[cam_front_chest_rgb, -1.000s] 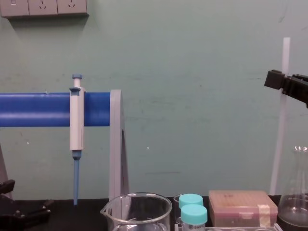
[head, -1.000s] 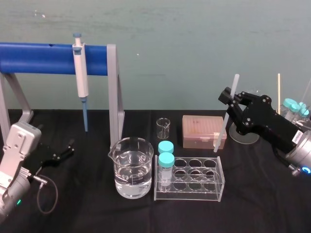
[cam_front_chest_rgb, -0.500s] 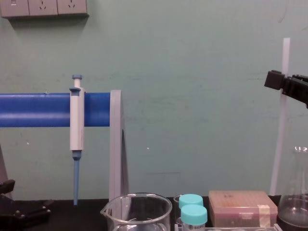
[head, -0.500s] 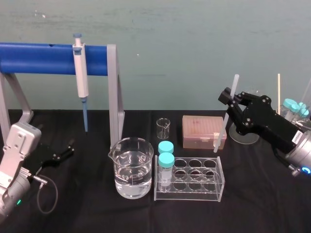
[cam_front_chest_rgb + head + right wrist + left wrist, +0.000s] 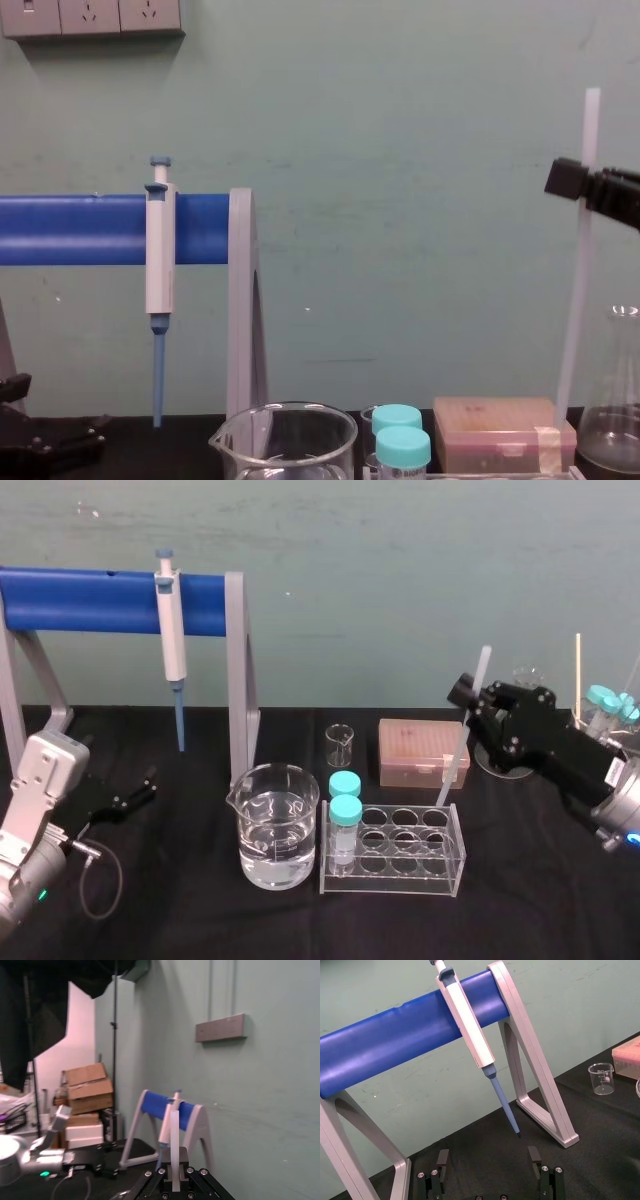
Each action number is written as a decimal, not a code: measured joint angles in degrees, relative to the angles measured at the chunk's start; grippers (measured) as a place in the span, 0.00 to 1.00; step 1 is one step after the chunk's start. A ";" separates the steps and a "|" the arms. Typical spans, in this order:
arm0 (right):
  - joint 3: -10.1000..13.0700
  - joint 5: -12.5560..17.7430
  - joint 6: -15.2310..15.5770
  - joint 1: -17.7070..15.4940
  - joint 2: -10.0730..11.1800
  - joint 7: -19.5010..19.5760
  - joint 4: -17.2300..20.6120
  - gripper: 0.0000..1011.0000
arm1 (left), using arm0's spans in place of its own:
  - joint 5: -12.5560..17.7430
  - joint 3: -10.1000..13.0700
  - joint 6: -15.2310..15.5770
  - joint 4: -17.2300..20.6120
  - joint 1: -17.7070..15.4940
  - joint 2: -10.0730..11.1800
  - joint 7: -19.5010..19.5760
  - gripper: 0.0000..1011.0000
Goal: Pick up the stirring rod with one hand, then place it down.
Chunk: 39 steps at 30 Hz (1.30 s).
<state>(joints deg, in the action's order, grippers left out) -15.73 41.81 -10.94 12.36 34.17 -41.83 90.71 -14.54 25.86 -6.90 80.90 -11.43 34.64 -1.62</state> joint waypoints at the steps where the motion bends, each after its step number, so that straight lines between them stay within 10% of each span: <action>1: -0.19 0.17 -0.12 0.13 0.05 -0.50 -0.34 0.07 | 0.00 0.00 0.00 0.00 0.00 0.00 0.00 0.99; 39: -4.63 -2.10 -0.95 3.41 -2.06 -1.64 -12.13 0.07 | 0.00 0.00 0.00 0.00 0.00 0.00 0.00 0.99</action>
<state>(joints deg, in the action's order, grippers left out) -20.35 39.71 -11.89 15.77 32.11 -43.47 78.58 -14.55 25.86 -6.90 80.90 -11.43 34.65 -1.62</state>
